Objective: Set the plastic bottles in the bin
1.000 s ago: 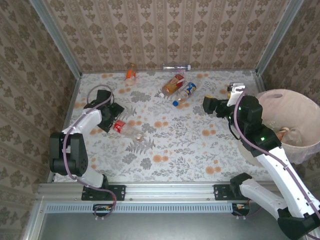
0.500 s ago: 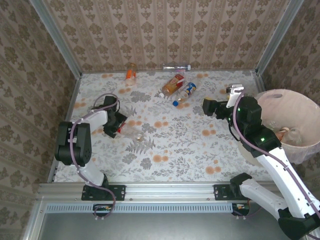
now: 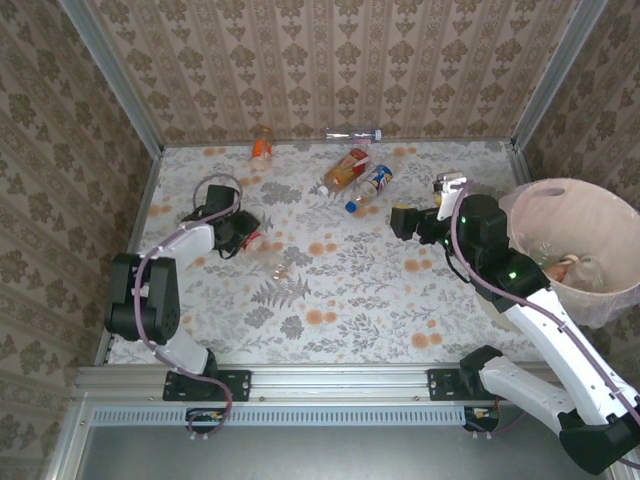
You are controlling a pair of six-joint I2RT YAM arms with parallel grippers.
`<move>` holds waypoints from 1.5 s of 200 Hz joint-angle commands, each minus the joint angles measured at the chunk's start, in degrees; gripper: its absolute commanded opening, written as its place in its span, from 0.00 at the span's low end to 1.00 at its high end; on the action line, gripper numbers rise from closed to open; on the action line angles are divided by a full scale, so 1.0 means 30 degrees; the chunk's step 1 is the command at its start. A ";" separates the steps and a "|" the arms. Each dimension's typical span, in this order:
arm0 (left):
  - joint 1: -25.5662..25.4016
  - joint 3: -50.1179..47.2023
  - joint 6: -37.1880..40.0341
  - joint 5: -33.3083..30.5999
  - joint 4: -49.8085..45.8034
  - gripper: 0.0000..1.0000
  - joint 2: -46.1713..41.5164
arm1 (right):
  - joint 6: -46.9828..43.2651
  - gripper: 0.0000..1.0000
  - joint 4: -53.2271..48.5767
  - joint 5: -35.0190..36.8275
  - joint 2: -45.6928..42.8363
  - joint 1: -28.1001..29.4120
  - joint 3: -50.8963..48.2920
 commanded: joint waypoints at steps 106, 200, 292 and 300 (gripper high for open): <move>-0.5366 0.6006 0.3825 0.9075 0.8141 0.56 -0.0850 | 0.2254 1.00 0.2635 -0.4883 0.3174 0.1928 0.0060; -0.8118 0.6926 0.3800 1.1374 1.0633 0.58 -0.0609 | 0.4437 1.00 0.6676 -0.6882 0.4862 0.2303 -0.0414; -0.8284 0.6421 0.3154 1.1946 1.2301 0.58 -0.0548 | 0.5370 0.69 1.0133 -0.6492 0.5635 0.2333 -0.1047; -0.8293 0.6428 0.3121 1.1949 1.2304 0.58 -0.0474 | 0.5389 0.66 1.0297 -0.6488 0.5706 0.2334 -0.1043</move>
